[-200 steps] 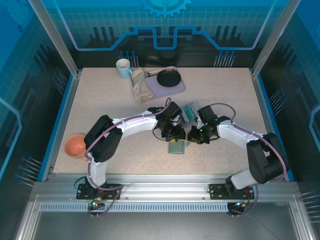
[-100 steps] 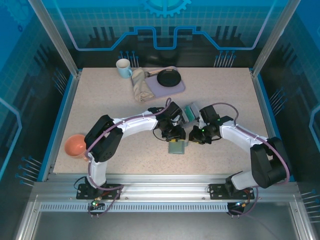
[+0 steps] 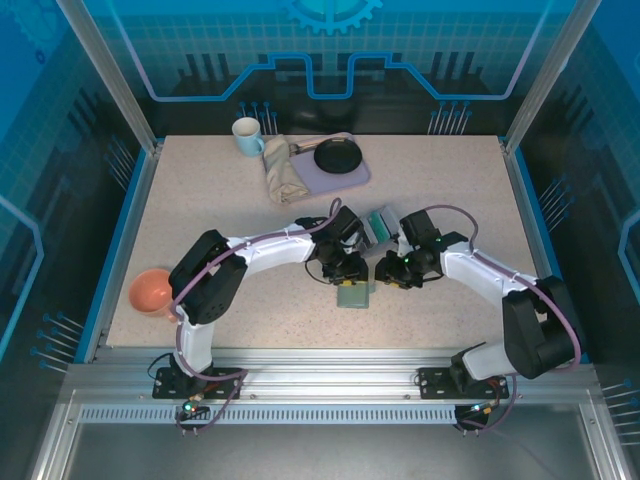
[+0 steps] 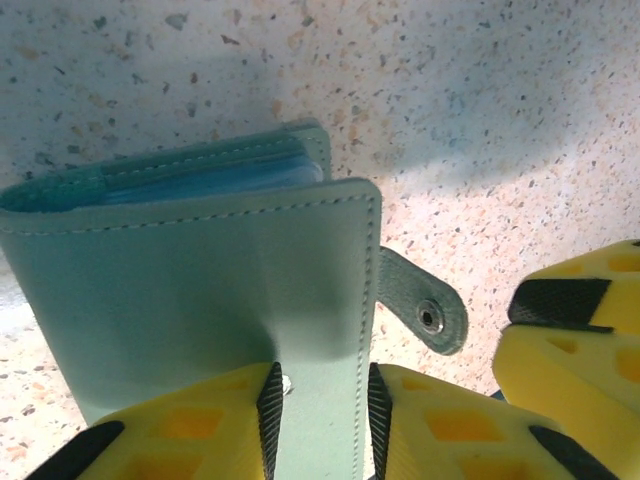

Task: Put the credit cards into the card holder
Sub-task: Close the card holder at the bottom-center of the table, then close the button on the card holder.

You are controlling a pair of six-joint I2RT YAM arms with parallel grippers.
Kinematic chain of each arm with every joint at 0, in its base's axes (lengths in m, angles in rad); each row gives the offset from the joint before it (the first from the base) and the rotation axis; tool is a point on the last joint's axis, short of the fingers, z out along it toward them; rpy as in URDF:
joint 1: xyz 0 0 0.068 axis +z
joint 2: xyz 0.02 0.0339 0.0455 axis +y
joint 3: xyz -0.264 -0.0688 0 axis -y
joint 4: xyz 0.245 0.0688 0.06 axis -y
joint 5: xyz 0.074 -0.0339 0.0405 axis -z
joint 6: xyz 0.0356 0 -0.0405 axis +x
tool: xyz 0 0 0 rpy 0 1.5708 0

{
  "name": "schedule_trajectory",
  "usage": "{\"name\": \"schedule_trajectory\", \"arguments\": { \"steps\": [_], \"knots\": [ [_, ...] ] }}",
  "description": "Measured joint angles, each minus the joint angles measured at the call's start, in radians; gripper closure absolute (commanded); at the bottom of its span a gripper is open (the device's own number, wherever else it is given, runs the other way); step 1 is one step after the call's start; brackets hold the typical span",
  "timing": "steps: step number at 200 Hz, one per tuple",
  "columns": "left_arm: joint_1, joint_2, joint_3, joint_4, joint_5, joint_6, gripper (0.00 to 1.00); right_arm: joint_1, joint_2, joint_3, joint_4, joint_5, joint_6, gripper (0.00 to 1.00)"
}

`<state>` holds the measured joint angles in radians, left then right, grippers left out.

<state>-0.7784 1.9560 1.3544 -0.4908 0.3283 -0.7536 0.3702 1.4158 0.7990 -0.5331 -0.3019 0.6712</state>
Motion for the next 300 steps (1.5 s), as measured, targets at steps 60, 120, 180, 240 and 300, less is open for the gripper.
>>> {"name": "schedule_trajectory", "arguments": {
  "steps": [60, 120, 180, 240, 300],
  "knots": [
    [0.003, -0.147, -0.115, 0.037, -0.067, -0.007, 0.63, 0.005, 0.058, 0.023, 0.011, -0.020, 0.005, 0.61],
    [0.046, -0.236, -0.194, 0.062, -0.115, -0.007, 0.63, 0.029, 0.108, 0.057, 0.000, -0.002, 0.002, 0.70],
    [0.061, -0.236, -0.208, 0.060, -0.123, -0.008, 0.64, 0.029, 0.111, 0.058, -0.023, 0.014, -0.003, 0.79],
    [0.060, -0.236, -0.208, 0.060, -0.123, -0.007, 0.64, 0.029, 0.109, 0.058, -0.030, 0.018, -0.003, 0.78],
    [0.060, -0.234, -0.208, 0.060, -0.122, -0.007, 0.64, 0.029, 0.098, 0.058, -0.040, 0.017, -0.003, 0.83]
  ]
}}
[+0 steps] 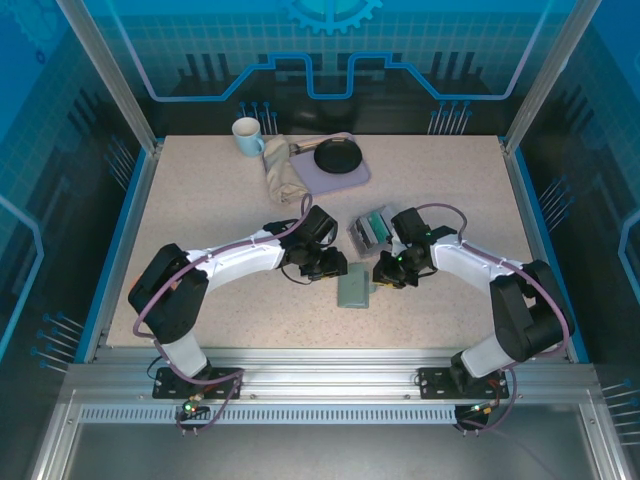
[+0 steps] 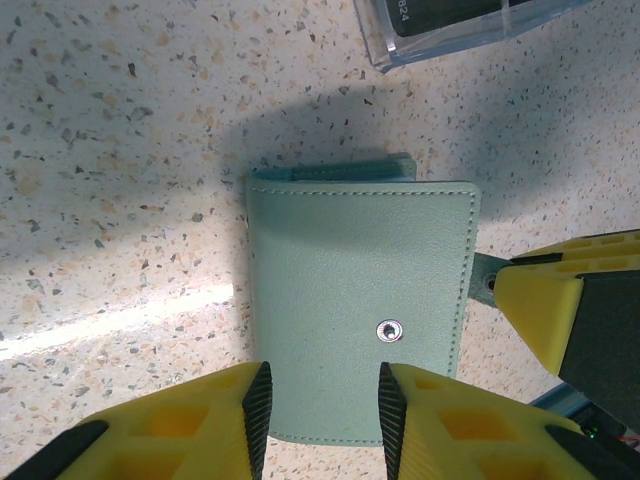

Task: Put the credit cards into the card holder
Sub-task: Close the button on the card holder.

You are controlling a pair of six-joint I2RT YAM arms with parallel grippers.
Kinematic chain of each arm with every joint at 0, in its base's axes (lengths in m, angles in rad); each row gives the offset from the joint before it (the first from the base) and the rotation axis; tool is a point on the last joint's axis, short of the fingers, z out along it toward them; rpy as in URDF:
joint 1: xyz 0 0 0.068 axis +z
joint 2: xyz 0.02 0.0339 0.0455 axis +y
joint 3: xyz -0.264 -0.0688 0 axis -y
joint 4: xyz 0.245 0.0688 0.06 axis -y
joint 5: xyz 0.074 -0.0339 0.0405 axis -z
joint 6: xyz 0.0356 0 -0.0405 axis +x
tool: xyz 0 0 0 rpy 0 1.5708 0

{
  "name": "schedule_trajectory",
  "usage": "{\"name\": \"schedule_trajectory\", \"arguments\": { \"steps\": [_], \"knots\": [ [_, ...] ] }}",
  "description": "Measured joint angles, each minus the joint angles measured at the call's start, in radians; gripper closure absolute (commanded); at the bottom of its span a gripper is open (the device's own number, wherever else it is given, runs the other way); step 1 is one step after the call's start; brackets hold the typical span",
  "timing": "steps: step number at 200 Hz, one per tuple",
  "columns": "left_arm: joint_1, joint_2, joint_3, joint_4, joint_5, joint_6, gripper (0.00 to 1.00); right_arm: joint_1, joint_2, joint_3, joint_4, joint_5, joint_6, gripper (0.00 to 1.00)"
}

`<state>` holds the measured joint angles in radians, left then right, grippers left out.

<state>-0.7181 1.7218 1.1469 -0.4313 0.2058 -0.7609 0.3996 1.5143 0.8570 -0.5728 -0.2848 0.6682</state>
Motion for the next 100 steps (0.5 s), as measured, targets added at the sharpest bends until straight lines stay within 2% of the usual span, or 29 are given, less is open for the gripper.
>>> {"name": "schedule_trajectory", "arguments": {
  "steps": [48, 100],
  "knots": [
    [0.000, 0.012, 0.000, 0.001, 0.000, 0.000, 0.64, 0.000, -0.010, 0.000, -0.005, 0.000, 0.000, 0.85],
    [0.000, 0.036, 0.000, 0.003, 0.012, 0.000, 0.64, 0.000, -0.018, 0.000, -0.012, 0.000, -0.004, 0.98]
  ]
}}
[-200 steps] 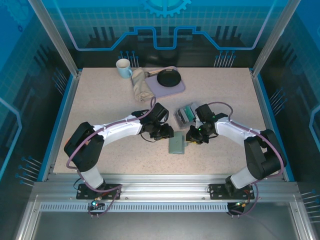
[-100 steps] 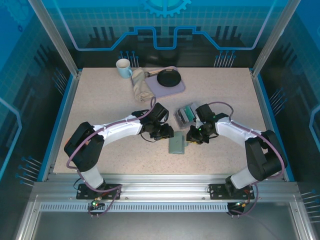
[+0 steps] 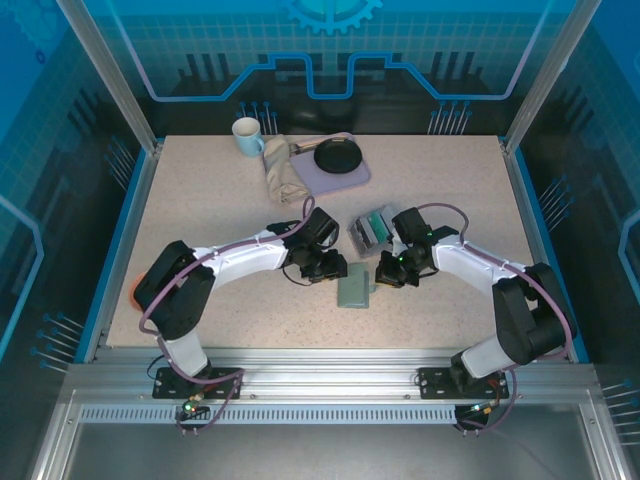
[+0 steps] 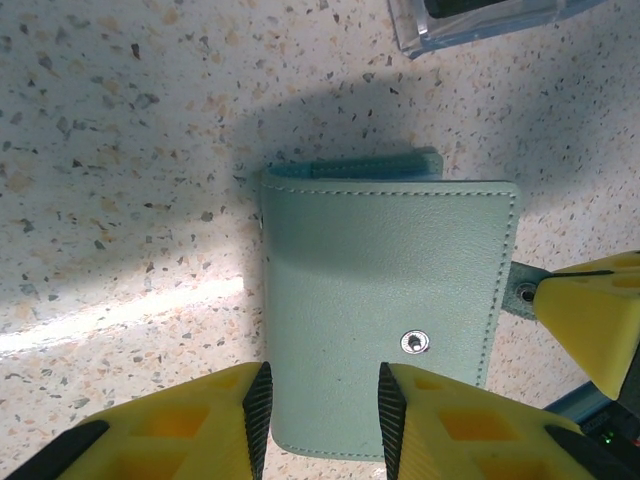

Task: Put the credit cards into the card holder
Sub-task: Close the button on the card holder.

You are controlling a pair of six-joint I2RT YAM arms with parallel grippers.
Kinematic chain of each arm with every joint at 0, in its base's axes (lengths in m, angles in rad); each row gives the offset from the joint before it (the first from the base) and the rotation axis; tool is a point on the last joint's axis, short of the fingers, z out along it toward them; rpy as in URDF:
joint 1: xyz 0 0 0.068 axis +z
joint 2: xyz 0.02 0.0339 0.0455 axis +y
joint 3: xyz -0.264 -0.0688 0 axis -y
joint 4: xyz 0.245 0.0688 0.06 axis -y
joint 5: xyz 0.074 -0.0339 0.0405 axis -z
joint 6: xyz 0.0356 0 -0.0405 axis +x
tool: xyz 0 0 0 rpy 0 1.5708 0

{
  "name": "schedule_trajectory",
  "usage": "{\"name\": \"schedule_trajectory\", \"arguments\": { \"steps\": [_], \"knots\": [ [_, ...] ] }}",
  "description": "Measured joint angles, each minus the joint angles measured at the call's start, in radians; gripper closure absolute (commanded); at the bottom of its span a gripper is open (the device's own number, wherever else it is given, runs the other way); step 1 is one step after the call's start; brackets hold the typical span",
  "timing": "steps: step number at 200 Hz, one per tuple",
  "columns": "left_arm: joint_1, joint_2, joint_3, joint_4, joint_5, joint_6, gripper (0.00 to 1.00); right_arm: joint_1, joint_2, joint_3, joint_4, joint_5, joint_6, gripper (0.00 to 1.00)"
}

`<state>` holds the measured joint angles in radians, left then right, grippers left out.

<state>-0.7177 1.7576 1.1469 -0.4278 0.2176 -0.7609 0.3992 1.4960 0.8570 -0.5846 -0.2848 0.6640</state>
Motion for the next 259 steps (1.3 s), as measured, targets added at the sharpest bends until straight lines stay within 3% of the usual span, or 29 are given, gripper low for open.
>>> {"name": "schedule_trajectory", "arguments": {
  "steps": [147, 206, 259],
  "knots": [
    [-0.001, 0.140, 0.013, 0.024, 0.060, 0.004, 0.64, -0.001, -0.020, 0.000, 0.089, -0.117, 0.012, 1.00],
    [-0.011, 0.149, 0.023, 0.045, 0.068, 0.004, 0.70, -0.002, 0.080, 0.022, 0.106, -0.171, 0.002, 1.00],
    [-0.011, 0.149, 0.023, 0.045, 0.068, 0.003, 0.73, 0.035, 0.175, 0.105, 0.062, -0.142, -0.019, 1.00]
  ]
}}
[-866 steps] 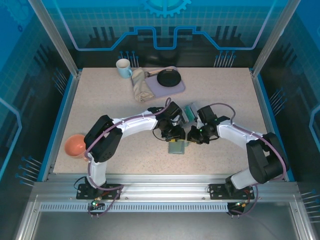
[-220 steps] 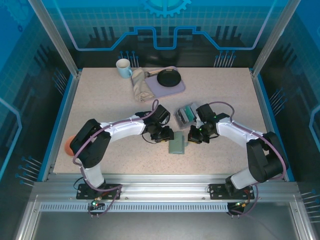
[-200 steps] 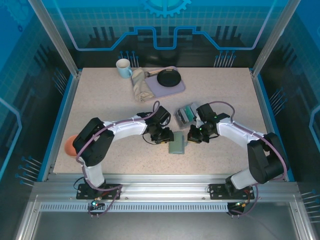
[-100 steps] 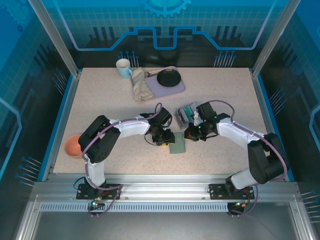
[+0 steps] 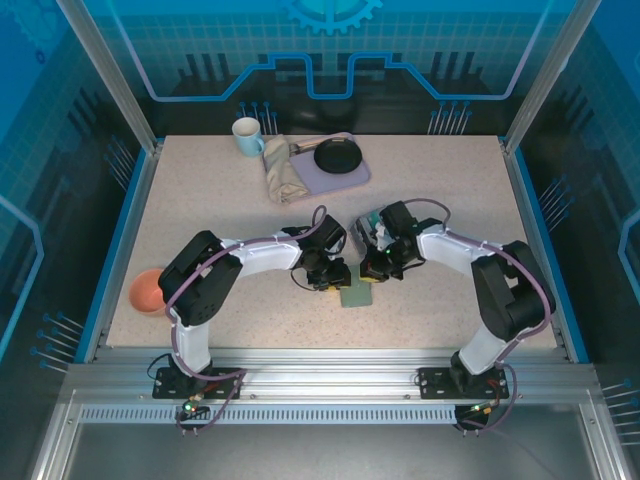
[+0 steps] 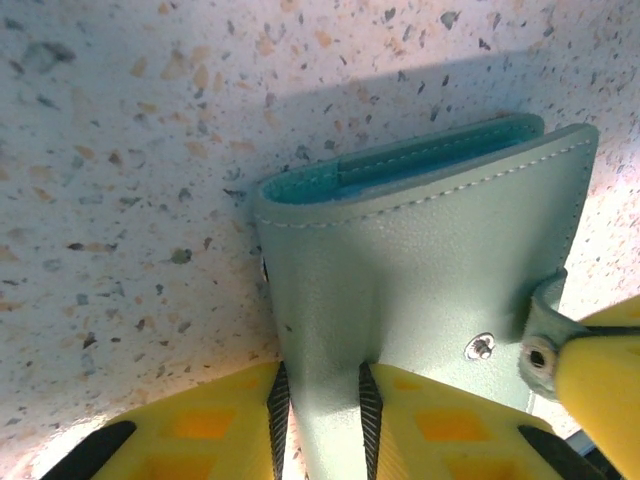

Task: Put the credit cards into the card holder
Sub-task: Close the button on the card holder.

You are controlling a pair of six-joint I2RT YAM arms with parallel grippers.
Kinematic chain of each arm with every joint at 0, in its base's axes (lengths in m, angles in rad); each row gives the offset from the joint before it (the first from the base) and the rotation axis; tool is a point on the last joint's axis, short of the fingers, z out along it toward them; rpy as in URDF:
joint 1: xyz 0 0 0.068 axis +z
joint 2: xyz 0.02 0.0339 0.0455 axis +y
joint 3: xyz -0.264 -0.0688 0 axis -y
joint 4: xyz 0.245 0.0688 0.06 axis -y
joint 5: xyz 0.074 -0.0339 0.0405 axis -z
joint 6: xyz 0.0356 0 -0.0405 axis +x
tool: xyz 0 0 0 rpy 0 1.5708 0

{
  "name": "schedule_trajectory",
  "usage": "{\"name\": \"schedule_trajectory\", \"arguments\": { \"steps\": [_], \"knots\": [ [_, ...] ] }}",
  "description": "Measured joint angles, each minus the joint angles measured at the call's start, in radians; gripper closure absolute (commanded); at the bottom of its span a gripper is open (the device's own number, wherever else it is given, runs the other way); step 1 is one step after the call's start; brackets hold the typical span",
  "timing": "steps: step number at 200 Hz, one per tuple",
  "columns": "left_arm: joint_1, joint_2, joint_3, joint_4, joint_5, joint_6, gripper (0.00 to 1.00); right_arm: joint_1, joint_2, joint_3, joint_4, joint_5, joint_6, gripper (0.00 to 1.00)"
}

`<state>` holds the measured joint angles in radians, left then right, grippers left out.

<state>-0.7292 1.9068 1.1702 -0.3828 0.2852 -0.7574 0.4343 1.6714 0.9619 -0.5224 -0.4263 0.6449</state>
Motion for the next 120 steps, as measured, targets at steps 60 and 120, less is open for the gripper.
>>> {"name": "schedule_trajectory", "arguments": {
  "steps": [60, 120],
  "knots": [
    [0.000, 0.000, 0.000, 0.000, 0.000, 0.000, 0.74, 0.042, 0.047, 0.059, -0.068, 0.063, -0.026, 1.00],
    [0.000, 0.000, 0.000, 0.004, 0.000, 0.000, 0.74, 0.059, 0.048, 0.095, -0.140, 0.120, -0.046, 1.00]
  ]
}}
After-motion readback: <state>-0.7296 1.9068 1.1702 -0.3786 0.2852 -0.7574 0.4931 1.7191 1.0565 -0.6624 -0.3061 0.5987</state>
